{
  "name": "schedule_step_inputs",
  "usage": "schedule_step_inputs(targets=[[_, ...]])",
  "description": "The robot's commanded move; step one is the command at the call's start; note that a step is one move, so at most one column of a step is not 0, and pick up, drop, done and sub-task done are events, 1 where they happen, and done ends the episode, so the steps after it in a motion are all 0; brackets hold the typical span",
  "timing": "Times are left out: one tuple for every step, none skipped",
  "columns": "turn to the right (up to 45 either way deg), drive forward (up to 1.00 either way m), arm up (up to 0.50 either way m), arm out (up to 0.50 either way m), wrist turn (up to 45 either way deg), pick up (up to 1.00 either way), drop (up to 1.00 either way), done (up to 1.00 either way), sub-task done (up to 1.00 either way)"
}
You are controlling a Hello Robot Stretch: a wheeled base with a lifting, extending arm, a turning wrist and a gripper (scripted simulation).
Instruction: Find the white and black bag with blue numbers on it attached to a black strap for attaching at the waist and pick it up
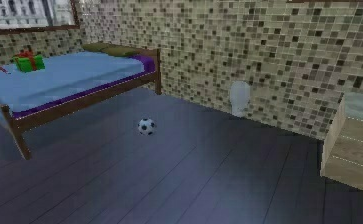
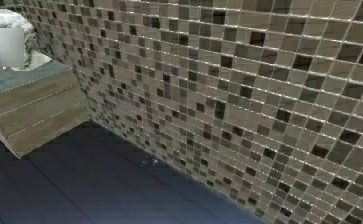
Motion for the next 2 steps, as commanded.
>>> schedule_step_inputs(targets=[[-3.0, 0.0, 0.0, 0.0, 0.0, 0.0, 0.0, 0.0, 0.0], [45.0, 0.0, 0.0, 0.0, 0.0, 0.0, 0.0, 0.0, 0.0]])
